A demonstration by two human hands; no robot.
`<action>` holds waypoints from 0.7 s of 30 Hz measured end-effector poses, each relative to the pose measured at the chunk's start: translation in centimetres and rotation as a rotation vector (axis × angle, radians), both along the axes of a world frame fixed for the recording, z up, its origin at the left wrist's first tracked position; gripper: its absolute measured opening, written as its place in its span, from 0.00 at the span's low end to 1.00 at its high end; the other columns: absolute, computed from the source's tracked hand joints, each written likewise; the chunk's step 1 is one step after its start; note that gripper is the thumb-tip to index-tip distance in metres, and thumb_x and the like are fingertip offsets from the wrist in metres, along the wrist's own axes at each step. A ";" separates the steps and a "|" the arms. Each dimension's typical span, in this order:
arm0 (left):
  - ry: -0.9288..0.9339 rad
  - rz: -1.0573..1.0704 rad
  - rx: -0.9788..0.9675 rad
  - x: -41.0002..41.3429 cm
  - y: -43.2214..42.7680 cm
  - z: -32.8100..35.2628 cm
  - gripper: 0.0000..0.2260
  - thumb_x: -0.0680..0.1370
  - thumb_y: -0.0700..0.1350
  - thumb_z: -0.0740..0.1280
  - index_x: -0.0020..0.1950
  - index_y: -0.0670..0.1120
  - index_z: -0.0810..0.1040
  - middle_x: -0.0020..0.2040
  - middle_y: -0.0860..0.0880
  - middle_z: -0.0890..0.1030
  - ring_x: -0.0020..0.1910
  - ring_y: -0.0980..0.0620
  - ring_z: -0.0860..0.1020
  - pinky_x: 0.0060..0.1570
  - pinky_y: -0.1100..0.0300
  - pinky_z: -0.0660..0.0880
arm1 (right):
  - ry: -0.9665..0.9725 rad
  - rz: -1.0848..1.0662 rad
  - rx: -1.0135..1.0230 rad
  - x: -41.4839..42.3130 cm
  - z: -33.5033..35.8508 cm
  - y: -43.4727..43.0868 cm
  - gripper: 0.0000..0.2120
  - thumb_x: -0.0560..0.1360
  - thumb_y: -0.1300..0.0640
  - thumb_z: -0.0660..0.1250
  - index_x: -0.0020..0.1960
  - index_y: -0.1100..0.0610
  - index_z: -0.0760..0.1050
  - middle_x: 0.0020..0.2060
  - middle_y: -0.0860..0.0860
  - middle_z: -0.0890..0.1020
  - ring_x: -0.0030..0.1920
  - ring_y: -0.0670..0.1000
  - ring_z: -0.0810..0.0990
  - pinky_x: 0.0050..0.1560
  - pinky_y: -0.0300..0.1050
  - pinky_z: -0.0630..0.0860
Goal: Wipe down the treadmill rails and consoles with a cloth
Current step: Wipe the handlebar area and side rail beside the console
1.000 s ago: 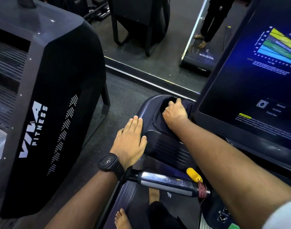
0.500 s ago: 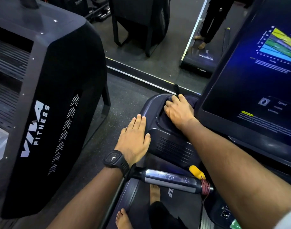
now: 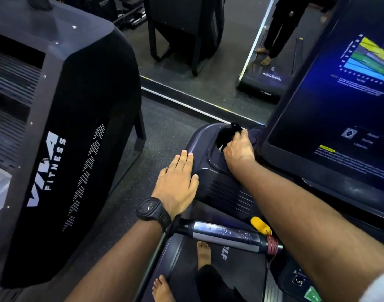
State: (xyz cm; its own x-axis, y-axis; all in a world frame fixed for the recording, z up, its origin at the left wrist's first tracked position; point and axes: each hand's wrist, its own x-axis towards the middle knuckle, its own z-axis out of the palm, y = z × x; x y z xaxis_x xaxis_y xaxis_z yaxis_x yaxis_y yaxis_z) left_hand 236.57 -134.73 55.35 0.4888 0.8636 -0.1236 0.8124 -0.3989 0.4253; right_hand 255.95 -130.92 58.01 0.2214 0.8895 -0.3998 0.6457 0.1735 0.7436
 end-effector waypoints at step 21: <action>-0.022 0.007 -0.002 -0.1 0.1 -0.3 0.28 0.84 0.53 0.51 0.82 0.49 0.47 0.82 0.51 0.48 0.80 0.53 0.49 0.75 0.48 0.57 | 0.079 -0.083 0.137 0.9 -0.4 -0.3 0.30 0.86 0.54 0.55 0.83 0.59 0.46 0.81 0.63 0.43 0.78 0.74 0.47 0.75 0.70 0.58</action>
